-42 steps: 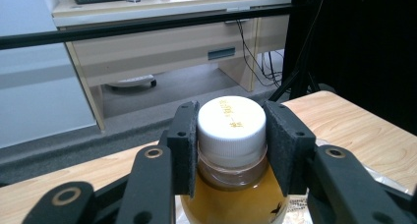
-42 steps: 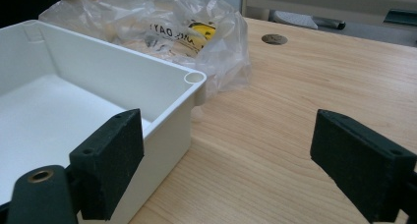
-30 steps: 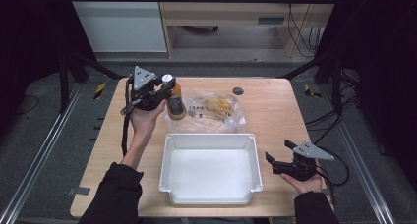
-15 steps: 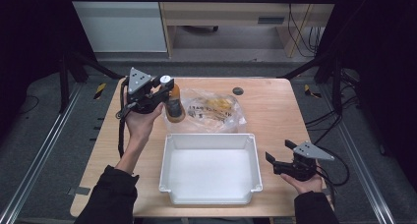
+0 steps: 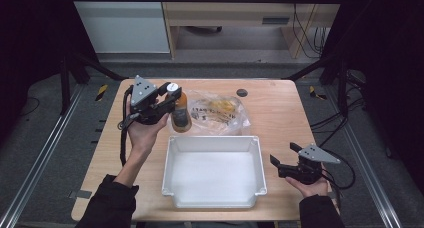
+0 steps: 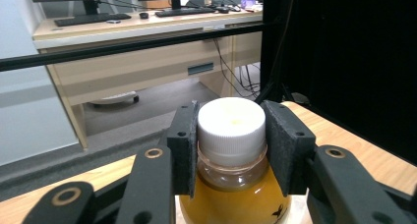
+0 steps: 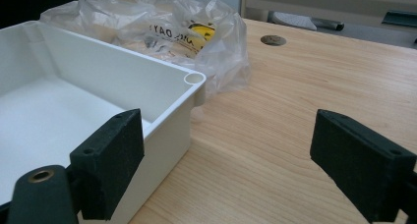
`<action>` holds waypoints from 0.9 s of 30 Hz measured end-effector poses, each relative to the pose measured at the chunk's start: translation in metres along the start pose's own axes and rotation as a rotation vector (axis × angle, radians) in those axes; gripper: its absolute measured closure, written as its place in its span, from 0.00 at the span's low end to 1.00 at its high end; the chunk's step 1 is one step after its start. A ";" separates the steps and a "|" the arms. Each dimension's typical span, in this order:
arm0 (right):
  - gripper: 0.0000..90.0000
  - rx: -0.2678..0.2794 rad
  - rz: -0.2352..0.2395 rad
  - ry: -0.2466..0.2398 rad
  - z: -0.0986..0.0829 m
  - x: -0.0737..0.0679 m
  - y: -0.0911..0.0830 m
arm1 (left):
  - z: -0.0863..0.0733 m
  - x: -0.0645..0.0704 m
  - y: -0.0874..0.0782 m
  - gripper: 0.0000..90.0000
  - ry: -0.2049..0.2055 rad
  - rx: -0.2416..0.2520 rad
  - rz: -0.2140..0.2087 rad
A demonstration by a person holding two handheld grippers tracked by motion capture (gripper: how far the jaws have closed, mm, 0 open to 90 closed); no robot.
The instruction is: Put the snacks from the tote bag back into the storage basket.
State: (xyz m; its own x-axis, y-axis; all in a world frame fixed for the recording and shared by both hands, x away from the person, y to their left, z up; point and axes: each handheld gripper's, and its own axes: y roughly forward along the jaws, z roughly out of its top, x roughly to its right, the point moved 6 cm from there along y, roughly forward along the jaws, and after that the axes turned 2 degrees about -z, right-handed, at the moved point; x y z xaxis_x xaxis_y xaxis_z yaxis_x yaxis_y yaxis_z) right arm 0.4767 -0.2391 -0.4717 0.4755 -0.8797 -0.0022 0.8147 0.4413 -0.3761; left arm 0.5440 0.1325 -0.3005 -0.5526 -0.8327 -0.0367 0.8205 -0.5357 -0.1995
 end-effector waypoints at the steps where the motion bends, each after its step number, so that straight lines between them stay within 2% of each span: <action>1: 0.15 0.000 0.000 0.000 0.000 0.000 0.000 | 0.000 0.000 0.000 0.65 0.000 0.000 0.000; 16: 0.15 -0.001 0.002 0.002 0.000 -0.001 0.000 | -0.012 0.025 -0.015 0.65 0.012 -0.001 -0.066; 27: 0.15 -0.003 -0.001 -0.001 0.000 -0.001 0.000 | -0.029 0.033 -0.023 0.65 0.024 -0.018 -0.091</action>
State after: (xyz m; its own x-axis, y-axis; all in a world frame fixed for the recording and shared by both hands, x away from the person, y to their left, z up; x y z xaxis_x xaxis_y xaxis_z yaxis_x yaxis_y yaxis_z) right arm 0.4764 -0.2385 -0.4722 0.4754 -0.8798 -0.0009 0.8141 0.4403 -0.3786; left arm 0.5027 0.1212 -0.3258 -0.6283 -0.7769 -0.0411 0.7640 -0.6062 -0.2211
